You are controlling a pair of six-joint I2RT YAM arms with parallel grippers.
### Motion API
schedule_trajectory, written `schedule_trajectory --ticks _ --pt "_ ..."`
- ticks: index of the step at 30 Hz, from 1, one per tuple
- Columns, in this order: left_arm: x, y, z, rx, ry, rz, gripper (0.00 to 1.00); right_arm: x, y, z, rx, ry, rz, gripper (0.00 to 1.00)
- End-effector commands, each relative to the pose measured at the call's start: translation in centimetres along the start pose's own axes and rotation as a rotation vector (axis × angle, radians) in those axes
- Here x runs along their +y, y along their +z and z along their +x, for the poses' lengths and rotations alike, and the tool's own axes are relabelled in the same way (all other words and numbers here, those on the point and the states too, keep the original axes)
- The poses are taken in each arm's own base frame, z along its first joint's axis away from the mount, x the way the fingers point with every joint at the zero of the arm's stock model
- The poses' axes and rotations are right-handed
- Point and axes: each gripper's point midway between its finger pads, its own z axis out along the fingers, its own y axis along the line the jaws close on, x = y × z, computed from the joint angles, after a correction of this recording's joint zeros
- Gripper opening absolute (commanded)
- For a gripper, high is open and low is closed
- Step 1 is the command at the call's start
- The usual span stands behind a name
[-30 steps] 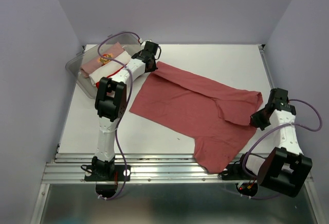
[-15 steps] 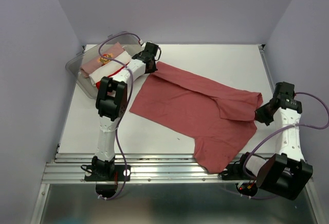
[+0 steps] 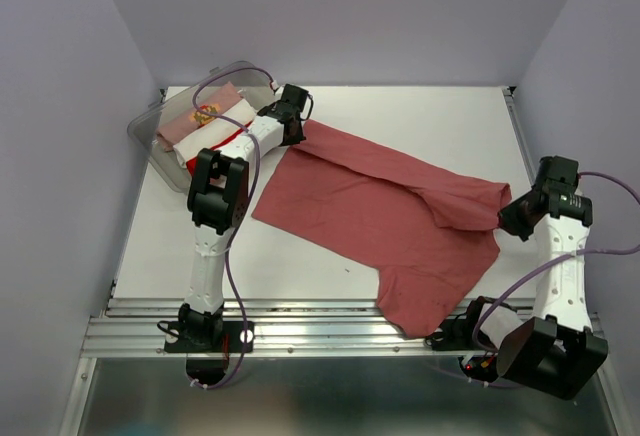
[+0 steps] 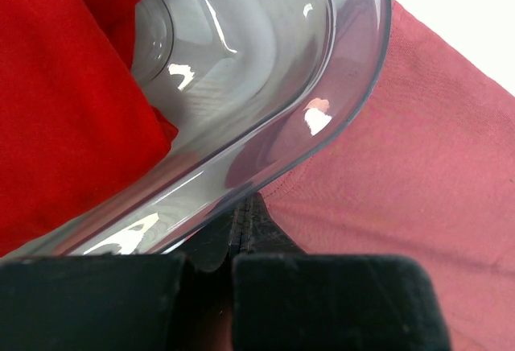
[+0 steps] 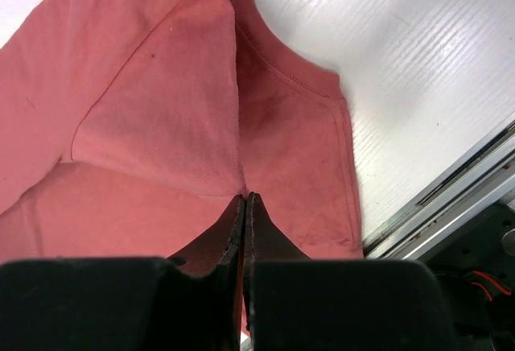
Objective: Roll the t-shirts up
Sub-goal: Fold the T-shirt at the center of the board.
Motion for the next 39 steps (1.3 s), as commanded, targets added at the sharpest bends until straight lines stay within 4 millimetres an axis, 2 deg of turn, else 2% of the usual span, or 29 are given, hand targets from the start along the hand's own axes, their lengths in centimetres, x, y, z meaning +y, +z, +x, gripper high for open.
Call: schedule_trajectory --ticks 1,9,17,25,31,39 --pt "0.3 -0.8 -2.3 -0.051 -0.003 -0.009 0.0 -0.7 -0.1 1.3 0.017 -0.021 -0.002 0.01" --pt "0.4 -0.4 -1.9 -0.041 0.004 -0.015 0.0 -1.4 0.4 3.6 0.069 -0.013 -0.023 0.01" --pt "0.4 0.0 -1.5 -0.029 0.006 -0.017 0.0 -1.7 0.4 3.7 0.067 -0.023 -0.013 0.01" --pt "0.5 0.2 -1.3 -0.026 0.005 -0.019 0.0 -1.6 -0.4 3.6 0.054 -0.045 -0.026 0.01" --pt "0.5 0.2 -1.2 -0.022 0.005 -0.017 0.0 -1.1 -0.3 4.9 0.102 -0.059 -0.081 0.01" --pt "0.5 0.4 -1.1 -0.02 0.008 -0.022 0.0 -1.4 -0.7 4.9 0.102 -0.082 -0.064 0.01"
